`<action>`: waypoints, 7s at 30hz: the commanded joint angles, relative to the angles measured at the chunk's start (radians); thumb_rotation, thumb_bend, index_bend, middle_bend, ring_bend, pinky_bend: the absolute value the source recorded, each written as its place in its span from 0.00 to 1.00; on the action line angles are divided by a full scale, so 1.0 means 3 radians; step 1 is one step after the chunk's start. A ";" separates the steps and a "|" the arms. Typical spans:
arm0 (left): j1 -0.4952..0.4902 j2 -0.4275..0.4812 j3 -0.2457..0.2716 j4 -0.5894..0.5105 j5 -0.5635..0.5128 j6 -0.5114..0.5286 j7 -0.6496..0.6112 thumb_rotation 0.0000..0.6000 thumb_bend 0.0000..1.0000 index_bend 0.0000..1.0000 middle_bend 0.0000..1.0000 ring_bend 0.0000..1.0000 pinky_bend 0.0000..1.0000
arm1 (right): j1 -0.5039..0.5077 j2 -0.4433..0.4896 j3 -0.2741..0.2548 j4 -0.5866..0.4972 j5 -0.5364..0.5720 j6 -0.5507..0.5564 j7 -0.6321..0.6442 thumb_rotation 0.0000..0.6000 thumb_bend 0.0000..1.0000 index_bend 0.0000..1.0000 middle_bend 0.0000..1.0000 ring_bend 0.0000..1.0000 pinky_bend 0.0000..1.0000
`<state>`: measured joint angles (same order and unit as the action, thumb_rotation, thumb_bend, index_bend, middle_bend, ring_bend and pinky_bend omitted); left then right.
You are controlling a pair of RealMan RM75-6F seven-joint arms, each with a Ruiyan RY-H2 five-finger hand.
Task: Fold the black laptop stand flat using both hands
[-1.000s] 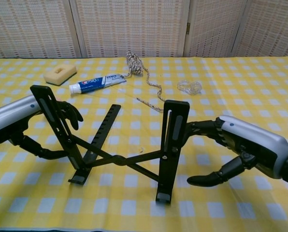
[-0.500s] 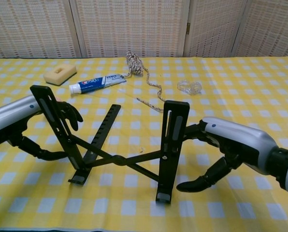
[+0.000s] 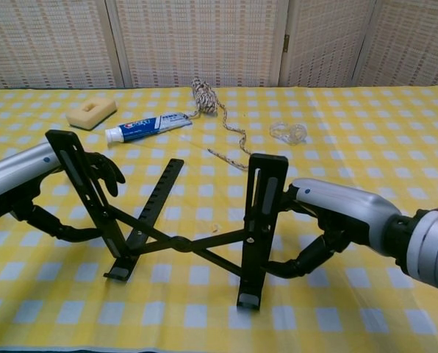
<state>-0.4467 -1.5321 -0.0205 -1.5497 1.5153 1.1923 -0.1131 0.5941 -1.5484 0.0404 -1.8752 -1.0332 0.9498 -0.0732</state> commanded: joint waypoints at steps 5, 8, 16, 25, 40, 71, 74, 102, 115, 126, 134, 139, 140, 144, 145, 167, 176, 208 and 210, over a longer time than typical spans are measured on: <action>0.0003 -0.0001 0.0001 0.0006 0.0001 0.0002 -0.0007 1.00 0.23 0.47 0.33 0.27 0.24 | 0.0003 -0.0020 0.0001 0.0021 0.0020 -0.0007 -0.0080 1.00 0.38 0.62 0.24 0.14 0.00; 0.0004 -0.0004 0.0002 0.0009 0.0004 0.0006 -0.0010 1.00 0.23 0.47 0.33 0.27 0.24 | -0.0008 -0.0024 -0.0004 0.0020 0.0027 -0.0001 -0.0104 1.00 0.39 0.62 0.24 0.14 0.00; 0.0008 -0.0004 0.0005 0.0006 0.0016 0.0016 -0.0019 1.00 0.23 0.46 0.33 0.27 0.24 | -0.0035 0.0010 0.0007 0.0008 -0.0075 -0.0007 -0.0065 1.00 0.39 0.61 0.24 0.14 0.00; -0.0014 0.0024 0.0070 -0.0016 0.0033 -0.0078 0.0040 1.00 0.22 0.39 0.33 0.25 0.23 | -0.0095 0.0405 0.0070 -0.0221 -0.0674 -0.0066 0.0456 1.00 0.39 0.29 0.16 0.11 0.00; -0.0014 -0.0185 0.0030 0.0125 -0.0113 -0.0145 0.0262 1.00 0.24 0.47 0.33 0.26 0.25 | -0.0148 0.0595 0.0037 -0.0261 -0.1004 -0.0069 0.0827 1.00 0.39 0.28 0.16 0.10 0.00; -0.0031 -0.0238 0.0047 0.0142 -0.0246 -0.0334 0.0146 1.00 0.43 0.53 0.33 0.26 0.26 | -0.0131 0.0496 0.0041 -0.0128 -0.0973 -0.0131 0.0931 1.00 0.39 0.28 0.16 0.09 0.00; -0.0028 -0.0245 0.0046 0.0156 -0.0243 -0.0326 0.0147 1.00 0.43 0.54 0.33 0.26 0.26 | -0.0131 0.0490 0.0041 -0.0122 -0.0966 -0.0133 0.0929 1.00 0.39 0.28 0.16 0.09 0.00; 0.0022 -0.0281 0.0083 0.0241 -0.0171 -0.0244 0.0152 1.00 0.50 0.61 0.33 0.26 0.26 | -0.0142 0.0446 0.0030 -0.0095 -0.0966 -0.0124 0.0910 1.00 0.39 0.28 0.16 0.08 0.00; 0.0016 -0.0151 0.0160 0.0007 -0.0069 -0.0256 0.0222 1.00 0.44 0.32 0.31 0.21 0.22 | -0.0123 0.0489 -0.0008 -0.0057 -0.1074 -0.0141 0.0849 1.00 0.39 0.15 0.10 0.07 0.00; 0.0052 0.0071 0.0177 -0.0254 0.0048 -0.0107 0.0304 1.00 0.41 0.11 0.13 0.04 0.15 | -0.0147 0.0219 0.0238 0.0123 -0.0929 0.0140 0.0782 1.00 0.39 0.00 0.09 0.06 0.00; 0.0091 0.0249 0.0156 -0.0431 0.0149 0.0054 0.0345 1.00 0.40 0.03 0.00 0.00 0.09 | -0.0140 0.0131 0.0411 0.0231 -0.0544 0.0190 0.0653 1.00 0.39 0.00 0.00 0.01 0.00; 0.0089 0.0330 0.0114 -0.0471 0.0186 0.0115 0.0354 1.00 0.40 0.03 0.00 0.00 0.08 | -0.0186 0.0060 0.0510 0.0307 -0.0501 0.0341 0.0713 1.00 0.39 0.00 0.00 0.00 0.00; 0.0086 0.0345 0.0098 -0.0473 0.0186 0.0125 0.0356 1.00 0.40 0.03 0.00 0.00 0.08 | -0.0204 0.0046 0.0528 0.0319 -0.0522 0.0392 0.0740 1.00 0.39 0.00 0.00 0.00 0.00; 0.0067 0.0414 0.0021 -0.0488 0.0154 0.0146 0.0350 1.00 0.40 0.03 0.00 0.00 0.08 | -0.0276 0.0006 0.0569 0.0373 -0.0656 0.0597 0.0815 1.00 0.39 0.00 0.00 0.00 0.00; 0.0059 0.0433 -0.0005 -0.0482 0.0141 0.0152 0.0364 1.00 0.40 0.03 0.00 0.00 0.07 | -0.0302 0.0004 0.0577 0.0377 -0.0713 0.0662 0.0856 1.00 0.39 0.00 0.00 0.00 0.00; -0.0568 0.0195 -0.0372 0.0336 -0.0135 -0.0465 0.1314 1.00 0.35 0.04 0.00 0.00 0.05 | -0.0409 0.0346 0.0187 0.0721 -0.1974 0.1125 0.0103 1.00 0.39 0.36 0.43 0.40 0.23; -0.0845 -0.0160 -0.0460 0.0812 -0.0426 -0.0791 0.1716 1.00 0.26 0.00 0.00 0.00 0.00 | -0.0330 0.0249 0.0179 0.0905 -0.1985 0.0998 -0.0570 1.00 0.28 0.50 0.63 0.59 0.44; -0.1191 -0.0915 -0.0596 0.1851 -0.0912 -0.1087 0.1537 1.00 0.24 0.00 0.00 0.00 0.00 | -0.0211 -0.0424 0.0070 0.1735 -0.1817 0.0726 -0.0905 1.00 0.27 0.55 0.72 0.68 0.61; -0.1190 -0.0916 -0.0597 0.1857 -0.0923 -0.1085 0.1512 1.00 0.24 0.00 0.00 0.00 0.00 | -0.0209 -0.0460 0.0062 0.1786 -0.1797 0.0707 -0.0895 1.00 0.27 0.55 0.72 0.68 0.61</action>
<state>-0.8033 -1.8062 -0.1990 -0.9937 1.2401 0.8670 0.3422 0.5305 -1.6795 0.0610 -1.3468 -1.5769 1.1664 -0.3417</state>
